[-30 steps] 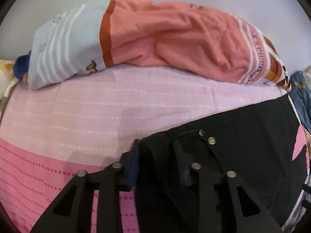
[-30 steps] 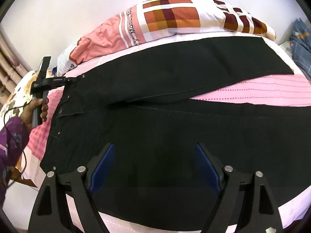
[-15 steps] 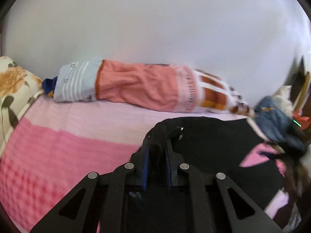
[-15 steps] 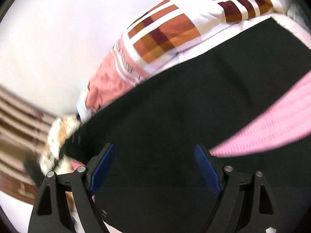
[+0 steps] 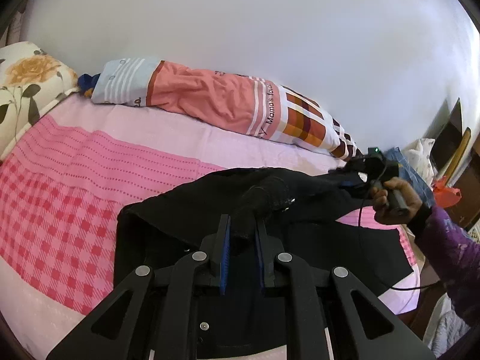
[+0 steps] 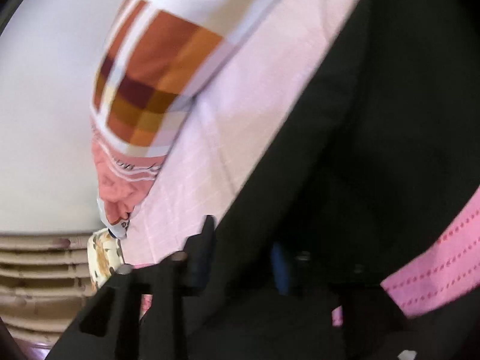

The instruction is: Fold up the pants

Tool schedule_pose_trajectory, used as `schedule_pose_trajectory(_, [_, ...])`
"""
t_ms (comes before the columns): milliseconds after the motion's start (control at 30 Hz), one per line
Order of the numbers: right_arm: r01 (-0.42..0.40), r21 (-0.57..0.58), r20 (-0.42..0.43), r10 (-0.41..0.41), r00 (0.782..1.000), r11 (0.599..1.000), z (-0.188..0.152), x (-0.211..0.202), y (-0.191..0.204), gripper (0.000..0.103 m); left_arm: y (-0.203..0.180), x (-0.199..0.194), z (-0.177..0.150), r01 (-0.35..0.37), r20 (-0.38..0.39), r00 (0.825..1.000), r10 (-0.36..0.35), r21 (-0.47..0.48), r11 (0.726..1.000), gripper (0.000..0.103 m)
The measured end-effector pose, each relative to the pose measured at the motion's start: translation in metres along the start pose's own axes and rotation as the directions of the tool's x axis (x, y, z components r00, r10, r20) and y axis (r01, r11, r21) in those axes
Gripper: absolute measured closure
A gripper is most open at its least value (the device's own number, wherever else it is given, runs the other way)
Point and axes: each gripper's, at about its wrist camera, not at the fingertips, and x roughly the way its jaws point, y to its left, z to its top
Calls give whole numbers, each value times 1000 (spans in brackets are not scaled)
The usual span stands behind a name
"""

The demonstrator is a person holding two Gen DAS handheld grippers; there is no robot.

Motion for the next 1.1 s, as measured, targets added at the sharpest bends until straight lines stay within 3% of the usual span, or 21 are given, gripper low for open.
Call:
schedule_pose_trajectory(67, [-12, 10, 18, 12, 1000, 1000, 1, -1, -8, 94, 0, 1, 2, -1, -5, 1000, 1, -3, 1000, 88])
schedule_pose_trajectory(200, [-47, -103, 128, 60, 990, 994, -29, -34, -3, 95, 11, -1, 8, -20, -1, 1000, 20, -29, 999, 88])
schedule_pose_trajectory(367, [-48, -212, 212, 94, 973, 976, -105, -82, -17, 95, 35, -16, 3, -47, -16, 999, 46, -79, 996, 87])
schedule_pose_trajectory(567, [-57, -133, 204, 84, 975, 989, -198, -96, -81, 95, 51, -23, -31, -100, -94, 991, 90, -111, 989, 86])
schedule_pose_trajectory(700, [-42, -110, 209, 64, 976, 993, -237, -94, -101, 95, 69, -25, -57, -137, -138, 984, 116, -154, 978, 87])
schedule_pose_trajectory(833, [-5, -121, 196, 29, 980, 993, -252, -85, -110, 95, 91, -19, -82, -178, -186, 973, 139, -207, 962, 87])
schedule_pose_trajectory(1000, [-19, -133, 197, 45, 979, 991, -258, -85, -108, 95, 93, -31, -84, -228, -144, 969, 201, -207, 951, 86])
schedule_pose_trajectory(1100, [-11, -125, 194, 36, 980, 992, -258, -81, -113, 95, 98, -39, -83, -310, -151, 947, 284, -202, 929, 85])
